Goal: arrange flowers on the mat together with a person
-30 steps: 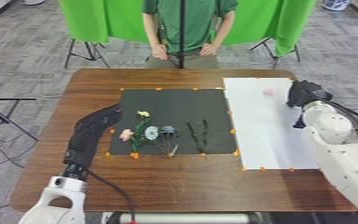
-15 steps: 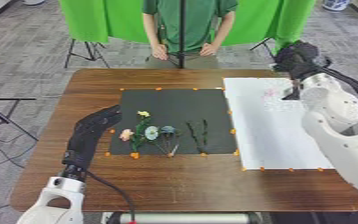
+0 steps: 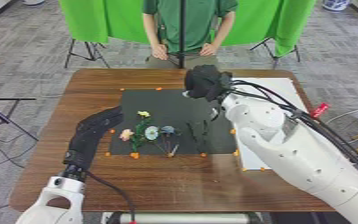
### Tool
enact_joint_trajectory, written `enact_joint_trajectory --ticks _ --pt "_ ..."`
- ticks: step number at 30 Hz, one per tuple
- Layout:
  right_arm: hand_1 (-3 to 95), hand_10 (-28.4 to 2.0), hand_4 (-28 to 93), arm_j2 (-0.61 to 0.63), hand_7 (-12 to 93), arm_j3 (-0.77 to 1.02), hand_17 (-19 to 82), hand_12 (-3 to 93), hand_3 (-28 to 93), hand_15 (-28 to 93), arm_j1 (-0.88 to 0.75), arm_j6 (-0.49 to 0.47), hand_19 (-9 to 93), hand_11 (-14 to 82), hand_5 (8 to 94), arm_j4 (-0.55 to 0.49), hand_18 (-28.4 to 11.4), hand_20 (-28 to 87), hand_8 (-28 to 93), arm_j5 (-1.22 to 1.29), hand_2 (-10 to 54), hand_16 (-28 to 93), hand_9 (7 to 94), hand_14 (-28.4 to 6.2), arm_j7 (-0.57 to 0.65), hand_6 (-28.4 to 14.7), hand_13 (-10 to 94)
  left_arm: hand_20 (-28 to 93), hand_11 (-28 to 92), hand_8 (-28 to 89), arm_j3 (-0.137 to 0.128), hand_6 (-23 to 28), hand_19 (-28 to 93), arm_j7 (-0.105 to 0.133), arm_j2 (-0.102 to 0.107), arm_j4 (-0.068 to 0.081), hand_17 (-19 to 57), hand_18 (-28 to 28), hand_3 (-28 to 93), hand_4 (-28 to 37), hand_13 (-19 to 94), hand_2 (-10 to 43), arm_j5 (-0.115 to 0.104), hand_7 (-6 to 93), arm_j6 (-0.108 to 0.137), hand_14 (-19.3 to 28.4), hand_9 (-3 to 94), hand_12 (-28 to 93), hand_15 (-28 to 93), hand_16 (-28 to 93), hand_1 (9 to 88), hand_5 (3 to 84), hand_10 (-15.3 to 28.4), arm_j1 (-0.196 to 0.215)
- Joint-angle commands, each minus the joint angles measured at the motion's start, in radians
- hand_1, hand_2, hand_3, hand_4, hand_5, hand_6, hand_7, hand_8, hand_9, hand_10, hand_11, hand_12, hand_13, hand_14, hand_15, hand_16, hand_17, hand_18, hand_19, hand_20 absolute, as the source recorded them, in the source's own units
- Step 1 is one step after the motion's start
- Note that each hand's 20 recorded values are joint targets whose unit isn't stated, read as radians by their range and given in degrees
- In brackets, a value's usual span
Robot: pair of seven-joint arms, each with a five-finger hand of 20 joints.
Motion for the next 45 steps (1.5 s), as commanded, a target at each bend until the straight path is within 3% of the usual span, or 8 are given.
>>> enact_joint_trajectory --ticks 1,9,20,25,34,39,41,45 --pt "62.9 -6.8 -26 0.038 22 -0.006 62 33.5 59 50 -0.057 -0.054 93 4.9 83.8 -0.025 -11.9 27 3 -0.024 -9.5 25 92.8 0.2 -0.015 4.0 94 18 15 -5 -0.011 4.2 5 -0.014 0.000 0.000 5.2 11.6 63 -16.5 35 -2.1 -0.013 11.1 0.008 16.0 44.3 16 10 6 27.9 47.1 12.3 0.029" --pt "62.4 -6.5 -26 0.029 21 0.002 62 33.2 60 50 -0.053 -0.051 93 4.6 83.3 0.033 -12.1 29 3 -0.051 -9.5 26 92.0 0.2 -0.020 4.0 94 18 15 -5 -0.001 4.1 5 -0.012 -0.001 0.006 5.0 11.7 63 -16.6 35 -2.0 -0.010 11.2 0.001 16.0 44.2 16 10 6 27.8 47.0 12.3 0.018" --pt "58.5 -7.5 -25 0.027 19 0.014 61 29.7 60 50 -0.068 -0.048 93 2.9 80.1 0.049 -12.7 31 1 -0.039 -9.5 26 88.9 0.1 -0.022 3.4 94 18 15 -5 -0.007 4.0 5 -0.018 -0.008 0.008 4.8 11.7 63 -16.4 35 -2.0 -0.007 11.1 -0.013 16.0 43.9 17 10 7 27.7 46.8 12.2 0.016" --pt "57.6 -8.2 -27 0.029 18 0.027 61 25.6 58 49 -0.079 -0.084 93 6.4 78.2 0.042 -13.0 32 0 -0.050 -9.5 27 86.3 -0.1 -0.018 3.5 94 18 15 -5 -0.009 4.1 5 -0.022 -0.012 0.007 4.5 11.9 63 -16.4 34 -2.2 -0.005 11.2 -0.024 16.2 43.7 17 10 7 27.6 46.7 12.2 0.015" --pt "56.8 -8.6 -27 0.037 18 0.037 60 23.9 58 48 -0.094 -0.113 93 7.5 76.6 0.041 -12.9 32 0 -0.066 -9.5 28 84.6 -0.3 -0.028 3.2 94 18 14 -5 -0.013 4.1 5 -0.019 -0.012 0.006 4.2 12.1 63 -16.6 34 -2.3 -0.005 10.9 -0.026 16.3 43.5 17 10 7 27.5 46.6 12.1 0.019" --pt "49.2 -9.4 -28 0.043 18 0.051 59 19.7 68 47 -0.098 -0.138 93 11.4 72.0 0.035 -12.9 31 -3 -0.064 -9.5 29 81.5 -0.3 -0.043 4.7 94 18 14 -5 -0.014 4.1 5 -0.018 -0.012 0.006 4.2 12.2 63 -16.4 34 -2.4 -0.006 10.9 -0.032 16.2 43.5 17 10 7 27.4 46.5 12.2 0.020" --pt "45.1 -9.8 -28 0.048 18 0.055 59 16.8 72 47 -0.101 -0.132 93 13.0 70.1 0.028 -13.0 32 -11 -0.056 -9.5 30 80.5 -0.4 -0.036 5.4 94 18 14 -5 -0.016 4.1 5 -0.017 -0.011 0.004 4.0 12.2 64 -16.4 34 -2.7 -0.005 10.9 -0.033 16.2 43.5 17 10 7 27.4 46.5 12.2 0.022" --pt "42.1 -10.3 -28 0.050 18 0.077 59 16.2 72 46 -0.101 -0.139 93 13.0 66.5 0.014 -13.3 32 -13 -0.040 -9.5 30 79.5 -0.6 -0.039 5.3 94 18 14 -5 -0.017 4.1 5 -0.016 -0.008 0.003 3.8 12.4 64 -16.5 34 -2.9 -0.008 10.9 -0.032 16.2 43.3 17 10 7 27.3 46.4 12.1 0.027"
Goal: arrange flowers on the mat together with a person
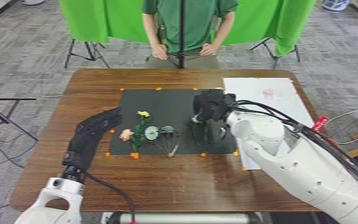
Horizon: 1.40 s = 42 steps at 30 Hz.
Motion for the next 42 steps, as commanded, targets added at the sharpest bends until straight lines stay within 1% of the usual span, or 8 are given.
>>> enact_joint_trajectory --ticks 1,7,16,20,27,33,36,42 --pt "41.4 -10.4 -28 0.018 18 0.040 59 16.2 71 46 -0.001 -0.017 93 12.8 65.8 -0.032 -13.3 32 -13 0.012 -9.5 30 79.1 -0.6 -0.003 5.2 93 18 14 -5 -0.005 4.1 5 -0.006 -0.006 0.004 3.8 12.5 64 -16.5 34 -2.9 -0.001 10.9 -0.016 16.2 43.3 17 10 7 27.4 46.4 12.1 0.017" --pt "37.7 -10.6 -28 0.016 16 0.138 58 15.9 69 46 -0.041 -0.013 93 12.2 61.2 -0.098 -13.6 32 -13 0.048 -9.5 30 77.8 -1.0 0.018 4.8 93 18 14 -5 -0.005 4.1 5 -0.011 -0.007 0.004 3.5 12.8 64 -16.4 34 -3.2 0.001 10.9 -0.022 16.2 43.2 17 9 7 27.2 46.4 12.1 0.015" --pt "26.1 -13.2 -17 -0.152 16 0.556 53 19.2 68 43 -0.458 0.316 91 18.0 70.8 -0.351 -17.9 31 -10 0.669 -4.0 30 84.7 -4.8 0.087 0.6 91 18 14 -5 0.017 4.2 5 -0.007 -0.008 0.009 3.8 12.5 63 -16.7 34 -2.5 0.001 11.0 0.015 16.2 43.4 17 10 7 27.7 46.5 12.1 0.005" --pt "22.3 -16.4 -16 -0.312 16 0.735 27 19.2 70 32 -0.632 0.080 59 18.3 70.7 -0.351 -19.4 40 -10 1.217 -1.1 24 77.8 -15.1 -0.114 -1.1 62 19 15 -5 0.039 4.3 6 0.021 -0.010 0.013 5.2 11.8 62 -17.1 36 -1.2 -0.008 11.2 0.070 16.1 44.6 17 11 7 28.1 47.4 12.6 0.000" --pt "11.4 -16.0 -16 -0.424 12 0.810 17 15.0 78 11 -0.880 0.005 12 6.7 55.1 -0.372 -15.2 30 -8 1.294 2.2 22 50.7 -15.1 -0.356 -1.4 38 23 33 -5 0.063 4.4 13 0.048 -0.019 0.028 9.5 12.5 62 -17.2 42 -0.4 0.000 14.4 0.063 17.8 54.7 22 18 6 28.4 51.5 13.6 -0.037" --pt "5.3 -14.3 -18 -0.356 5 0.787 10 10.2 82 2 -1.004 0.103 3 1.5 32.0 -0.397 -12.0 24 -7 1.333 0.2 16 32.4 -11.6 -0.450 0.0 22 21 27 -6 0.079 4.1 9 0.060 -0.032 0.031 8.4 12.1 63 -17.2 40 -0.4 -0.006 14.7 0.089 16.8 51.0 19 17 4 28.0 50.5 13.1 -0.036" --pt "4.1 -13.8 -18 -0.079 6 0.614 10 9.4 82 1 -0.973 0.328 2 1.4 30.4 -0.392 -11.5 23 -8 1.547 -0.1 15 31.6 -11.2 -0.588 0.2 22 20 22 -6 0.085 3.9 6 0.064 -0.035 0.030 7.3 11.5 63 -17.2 38 -0.6 -0.007 14.0 0.089 16.3 47.6 18 14 4 27.8 48.7 12.5 -0.032" --pt "3.7 -13.9 -19 -0.279 7 0.724 10 9.3 82 2 -0.990 0.190 2 2.0 30.3 -0.386 -11.0 23 -8 1.378 0.7 14 32.9 -10.7 -0.503 0.1 22 18 15 -5 0.084 4.0 4 0.058 -0.032 0.027 7.0 11.2 64 -17.3 36 -0.8 -0.001 11.4 0.089 15.8 44.7 16 11 4 27.5 46.8 12.4 -0.027"
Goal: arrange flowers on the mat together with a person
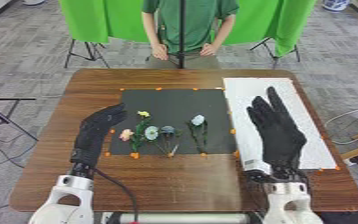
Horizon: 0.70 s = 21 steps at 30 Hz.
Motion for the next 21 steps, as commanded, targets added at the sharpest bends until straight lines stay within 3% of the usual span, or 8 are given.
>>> enact_joint_trajectory --ticks 1,4,12,21 --pt "3.6 -14.0 -19 0.063 7 0.075 10 9.3 82 2 0.001 -0.133 2 2.2 30.4 0.014 -11.1 23 -8 -0.060 0.8 14 33.2 -10.8 0.071 0.1 22 18 15 -5 0.004 4.0 4 -0.005 -0.009 0.006 6.9 11.1 64 -17.3 36 -0.9 0.003 11.1 0.004 15.7 44.3 16 11 4 27.5 46.7 12.4 0.015" --pt "3.5 -14.1 -19 0.042 8 0.096 11 9.4 82 3 -0.010 -0.151 3 2.4 30.5 0.011 -11.2 24 -8 -0.079 1.1 14 33.9 -10.8 0.089 0.1 23 18 14 -5 -0.002 3.9 4 -0.015 -0.011 0.006 6.9 11.1 63 -17.4 36 -0.9 0.015 10.6 -0.004 15.8 44.4 16 10 4 27.6 46.6 12.5 0.014" --pt "3.2 -14.4 -18 0.005 7 0.130 11 9.6 82 4 -0.031 -0.176 3 2.9 32.2 0.004 -11.9 24 -9 -0.103 1.6 14 35.4 -11.3 0.107 -0.3 24 18 15 -5 -0.006 4.0 4 -0.015 -0.014 0.000 6.8 11.0 63 -17.4 36 -0.9 0.004 11.1 -0.003 15.8 45.0 16 10 5 27.5 47.0 12.5 0.023" --pt "3.2 -14.4 -18 -0.012 7 0.146 12 10.0 82 5 -0.028 -0.185 4 3.1 32.7 0.005 -12.4 24 -8 -0.119 1.4 13 36.2 -11.5 0.111 -0.4 25 18 15 -5 -0.008 4.1 4 -0.013 -0.003 -0.002 6.8 10.9 63 -17.4 36 -0.9 -0.011 11.4 0.008 15.9 45.1 16 10 5 27.5 47.3 12.5 0.028"
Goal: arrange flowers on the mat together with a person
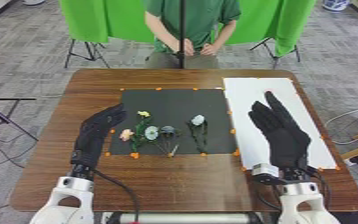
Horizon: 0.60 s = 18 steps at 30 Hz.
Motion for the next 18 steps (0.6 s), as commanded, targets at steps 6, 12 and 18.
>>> enact_joint_trajectory --ticks 6,12,18 --pt "3.2 -14.5 -18 0.000 7 -0.001 12 10.1 82 6 -0.014 -0.007 4 3.2 32.9 -0.007 -12.4 24 -8 -0.025 1.4 13 36.4 -11.6 -0.005 -0.4 25 18 15 -5 -0.005 4.1 4 -0.007 0.001 0.003 6.8 10.9 63 -17.2 36 -0.9 -0.011 11.4 0.003 15.9 45.3 17 11 5 27.4 47.5 12.5 0.013" --pt "3.2 -14.4 -18 0.000 8 0.006 12 10.2 82 6 -0.006 -0.026 3 3.4 34.2 -0.002 -12.4 24 -8 -0.033 1.3 12 37.2 -11.6 0.005 -0.6 25 18 15 -5 -0.007 4.1 4 -0.009 -0.001 0.005 6.7 10.9 63 -17.1 36 -1.1 -0.010 11.5 -0.003 15.9 45.4 17 11 5 27.3 47.5 12.4 0.009" --pt "3.3 -14.5 -18 0.006 7 0.002 12 10.3 82 6 0.001 -0.033 3 3.5 35.2 0.001 -12.3 24 -8 -0.031 1.6 12 37.6 -11.8 0.016 -0.7 25 18 16 -5 -0.007 4.0 4 -0.006 -0.001 0.005 6.7 10.9 63 -17.2 36 -1.1 -0.009 11.7 -0.002 15.9 45.6 17 11 5 27.4 47.7 12.3 0.009"
